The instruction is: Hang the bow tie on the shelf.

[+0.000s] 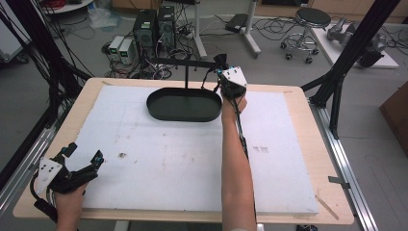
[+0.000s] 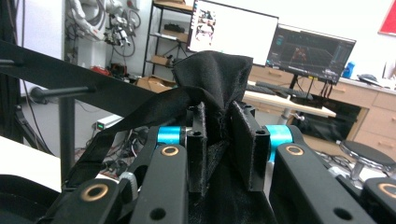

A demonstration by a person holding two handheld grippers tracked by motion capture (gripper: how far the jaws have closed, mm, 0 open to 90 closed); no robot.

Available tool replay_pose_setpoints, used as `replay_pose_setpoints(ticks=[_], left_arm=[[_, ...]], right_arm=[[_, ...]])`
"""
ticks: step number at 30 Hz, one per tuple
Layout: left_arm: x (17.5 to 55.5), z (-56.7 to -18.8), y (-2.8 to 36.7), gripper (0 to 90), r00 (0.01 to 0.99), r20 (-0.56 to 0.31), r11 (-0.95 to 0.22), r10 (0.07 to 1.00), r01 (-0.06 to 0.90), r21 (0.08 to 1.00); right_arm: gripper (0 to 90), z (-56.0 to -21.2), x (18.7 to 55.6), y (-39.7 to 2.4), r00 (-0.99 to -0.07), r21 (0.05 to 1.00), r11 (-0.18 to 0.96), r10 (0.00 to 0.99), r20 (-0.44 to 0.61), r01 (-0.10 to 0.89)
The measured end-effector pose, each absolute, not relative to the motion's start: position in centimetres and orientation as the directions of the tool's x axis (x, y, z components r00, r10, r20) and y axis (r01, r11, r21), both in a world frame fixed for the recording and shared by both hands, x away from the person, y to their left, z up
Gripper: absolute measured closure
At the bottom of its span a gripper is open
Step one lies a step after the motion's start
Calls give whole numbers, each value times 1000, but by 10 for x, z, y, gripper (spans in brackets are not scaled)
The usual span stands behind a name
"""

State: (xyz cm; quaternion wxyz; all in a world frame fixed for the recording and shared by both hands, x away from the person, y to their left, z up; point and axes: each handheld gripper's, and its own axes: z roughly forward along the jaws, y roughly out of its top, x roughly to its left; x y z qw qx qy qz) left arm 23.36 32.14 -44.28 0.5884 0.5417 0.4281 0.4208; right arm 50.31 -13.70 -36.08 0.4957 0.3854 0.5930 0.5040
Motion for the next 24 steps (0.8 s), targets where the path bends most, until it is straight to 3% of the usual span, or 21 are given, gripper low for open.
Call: replay_pose_setpoints(ticks=[3, 7, 12, 24], left_arm=[[233, -442, 322, 82, 277, -58, 71, 959, -37, 997], [233, -442, 322, 82, 279, -56, 69, 959, -37, 997], [233, -441, 320, 82, 279, -52, 66, 959, -41, 997], [230, -438, 318, 82, 273, -46, 62, 961, -49, 997]], right_arm=[[684, -362, 504, -139, -199, 982, 186, 962, -187, -24], [531, -364, 505, -146, -155, 989, 148, 977, -144, 14], [421, -356, 500, -150, -131, 993, 118, 984, -120, -22], [154, -328, 477, -153, -226, 992, 120, 966, -126, -40]])
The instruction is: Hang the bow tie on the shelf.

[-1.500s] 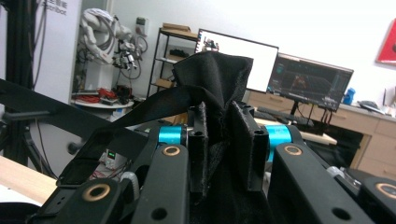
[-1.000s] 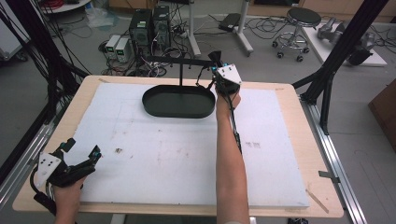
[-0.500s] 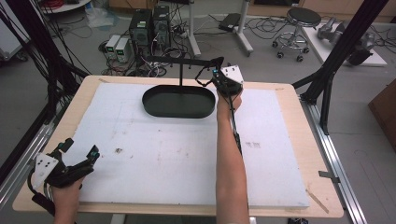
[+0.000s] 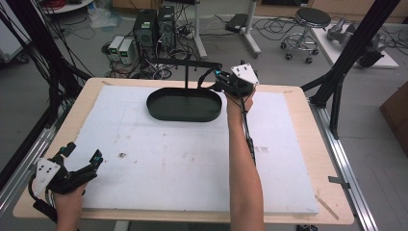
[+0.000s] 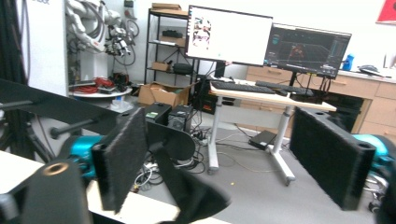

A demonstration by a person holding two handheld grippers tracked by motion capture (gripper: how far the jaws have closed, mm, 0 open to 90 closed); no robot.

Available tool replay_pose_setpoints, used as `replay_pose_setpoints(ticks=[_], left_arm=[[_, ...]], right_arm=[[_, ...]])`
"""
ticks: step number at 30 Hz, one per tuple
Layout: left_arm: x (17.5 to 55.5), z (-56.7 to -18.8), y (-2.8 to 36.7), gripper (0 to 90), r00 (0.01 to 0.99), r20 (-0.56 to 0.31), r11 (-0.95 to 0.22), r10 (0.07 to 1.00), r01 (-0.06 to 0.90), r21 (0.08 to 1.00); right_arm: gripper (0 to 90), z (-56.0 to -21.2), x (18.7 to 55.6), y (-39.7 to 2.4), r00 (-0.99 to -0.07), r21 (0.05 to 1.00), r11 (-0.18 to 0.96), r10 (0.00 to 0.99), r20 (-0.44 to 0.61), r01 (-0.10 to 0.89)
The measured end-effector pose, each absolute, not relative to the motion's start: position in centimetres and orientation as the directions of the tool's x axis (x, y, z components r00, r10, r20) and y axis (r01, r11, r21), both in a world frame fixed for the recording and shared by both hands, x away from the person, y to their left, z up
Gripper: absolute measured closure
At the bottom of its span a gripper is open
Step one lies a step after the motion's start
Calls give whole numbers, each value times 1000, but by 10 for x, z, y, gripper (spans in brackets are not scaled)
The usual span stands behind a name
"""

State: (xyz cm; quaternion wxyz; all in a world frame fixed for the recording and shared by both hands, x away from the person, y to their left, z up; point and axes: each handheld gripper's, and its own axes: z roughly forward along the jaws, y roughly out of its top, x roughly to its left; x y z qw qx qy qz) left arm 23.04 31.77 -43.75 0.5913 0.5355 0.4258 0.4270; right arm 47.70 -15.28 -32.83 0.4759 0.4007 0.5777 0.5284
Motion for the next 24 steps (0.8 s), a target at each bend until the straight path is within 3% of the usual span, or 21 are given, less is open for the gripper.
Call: replay_pose_setpoints(ticks=[9, 24], left_arm=[[229, -433, 318, 82, 261, -32, 48, 965, -58, 997], [222, -424, 323, 81, 241, -23, 44, 970, -83, 996]], right_arm=[[114, -292, 438, -162, -262, 989, 149, 953, -149, -19], [115, -276, 342, -216, -224, 981, 112, 963, -147, -160]])
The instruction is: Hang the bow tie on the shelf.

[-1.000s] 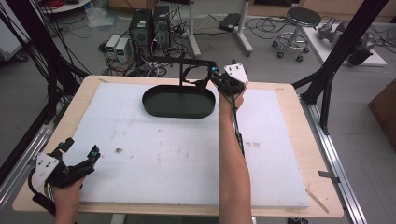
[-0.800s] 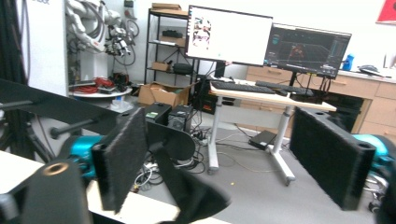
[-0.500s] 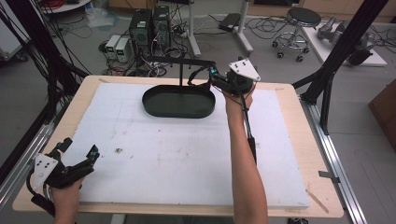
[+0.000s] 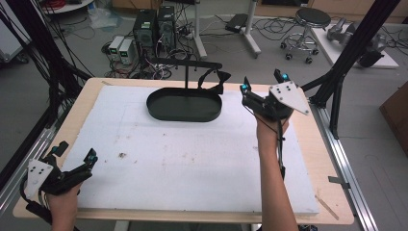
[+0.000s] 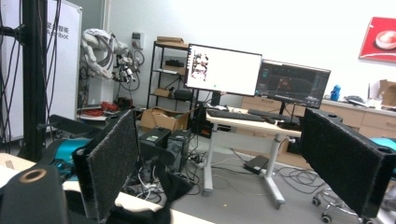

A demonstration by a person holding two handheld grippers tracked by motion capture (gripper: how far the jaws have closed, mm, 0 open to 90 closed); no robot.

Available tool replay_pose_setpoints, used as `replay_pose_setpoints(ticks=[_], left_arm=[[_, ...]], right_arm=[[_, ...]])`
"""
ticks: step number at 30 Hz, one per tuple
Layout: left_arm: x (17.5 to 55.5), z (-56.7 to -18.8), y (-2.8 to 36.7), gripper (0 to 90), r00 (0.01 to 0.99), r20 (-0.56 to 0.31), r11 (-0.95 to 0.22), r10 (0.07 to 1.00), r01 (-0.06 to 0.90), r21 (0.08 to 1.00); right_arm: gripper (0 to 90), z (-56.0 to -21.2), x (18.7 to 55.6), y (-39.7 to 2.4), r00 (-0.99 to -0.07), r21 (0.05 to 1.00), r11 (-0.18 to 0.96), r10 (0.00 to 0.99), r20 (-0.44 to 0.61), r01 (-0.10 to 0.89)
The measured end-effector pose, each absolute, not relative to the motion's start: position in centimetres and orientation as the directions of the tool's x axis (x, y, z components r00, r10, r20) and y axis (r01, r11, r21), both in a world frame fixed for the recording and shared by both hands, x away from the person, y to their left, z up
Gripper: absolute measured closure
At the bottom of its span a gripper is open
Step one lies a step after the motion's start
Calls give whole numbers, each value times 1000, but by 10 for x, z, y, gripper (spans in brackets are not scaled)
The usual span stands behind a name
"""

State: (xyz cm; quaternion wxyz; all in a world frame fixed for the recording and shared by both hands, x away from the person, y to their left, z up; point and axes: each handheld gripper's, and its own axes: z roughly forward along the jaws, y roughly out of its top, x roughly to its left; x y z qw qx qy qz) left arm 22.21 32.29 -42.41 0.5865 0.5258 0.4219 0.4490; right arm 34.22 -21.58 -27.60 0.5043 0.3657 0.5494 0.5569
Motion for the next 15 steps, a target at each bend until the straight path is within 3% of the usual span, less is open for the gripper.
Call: replay_pose_setpoints(ticks=[15], left_arm=[[222, -419, 321, 81, 259, -12, 34, 966, -81, 996]], right_arm=[[115, -316, 274, -264, -199, 990, 57, 977, -82, -129]])
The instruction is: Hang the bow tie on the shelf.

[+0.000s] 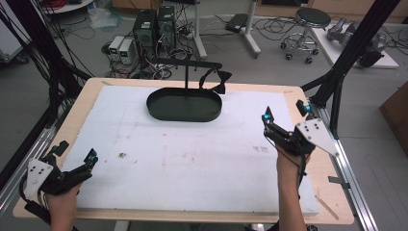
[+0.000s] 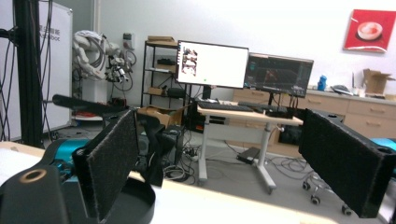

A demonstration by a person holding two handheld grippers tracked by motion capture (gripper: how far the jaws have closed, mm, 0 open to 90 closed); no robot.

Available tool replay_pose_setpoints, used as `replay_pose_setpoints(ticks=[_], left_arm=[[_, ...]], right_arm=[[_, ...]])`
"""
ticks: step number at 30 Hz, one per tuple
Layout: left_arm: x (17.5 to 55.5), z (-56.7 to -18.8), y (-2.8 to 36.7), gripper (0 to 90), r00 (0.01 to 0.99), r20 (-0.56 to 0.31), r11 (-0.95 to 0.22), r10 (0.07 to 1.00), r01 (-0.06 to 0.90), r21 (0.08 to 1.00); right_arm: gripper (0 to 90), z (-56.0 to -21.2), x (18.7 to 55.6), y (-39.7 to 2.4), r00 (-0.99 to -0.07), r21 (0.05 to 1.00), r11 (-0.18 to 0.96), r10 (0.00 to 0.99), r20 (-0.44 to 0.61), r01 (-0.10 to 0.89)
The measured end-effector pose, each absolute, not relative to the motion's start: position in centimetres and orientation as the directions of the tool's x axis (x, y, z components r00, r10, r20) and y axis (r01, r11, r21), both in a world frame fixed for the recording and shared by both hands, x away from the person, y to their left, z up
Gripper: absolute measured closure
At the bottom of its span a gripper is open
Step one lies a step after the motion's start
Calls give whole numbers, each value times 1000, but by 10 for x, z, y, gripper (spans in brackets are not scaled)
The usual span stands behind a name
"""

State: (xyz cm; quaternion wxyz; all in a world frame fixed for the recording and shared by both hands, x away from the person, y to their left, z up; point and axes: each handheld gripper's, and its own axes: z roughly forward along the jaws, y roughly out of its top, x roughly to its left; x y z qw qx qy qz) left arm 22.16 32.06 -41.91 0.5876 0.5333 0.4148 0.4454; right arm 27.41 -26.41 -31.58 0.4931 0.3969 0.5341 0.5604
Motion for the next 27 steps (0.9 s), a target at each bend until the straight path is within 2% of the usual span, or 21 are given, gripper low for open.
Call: replay_pose_setpoints(ticks=[11, 19, 27], left_arm=[[221, -418, 320, 81, 256, 2, 19, 967, -81, 996], [221, -419, 322, 81, 257, 2, 17, 966, -73, 997], [222, -419, 320, 81, 253, 17, 4, 967, -80, 997]], right_arm=[[115, -362, 237, -295, -195, 997, 9, 981, -24, -78], [114, -396, 222, -306, -224, 1000, -7, 975, 0, -27], [114, -408, 217, -316, -235, 1000, 10, 972, -11, -6]])
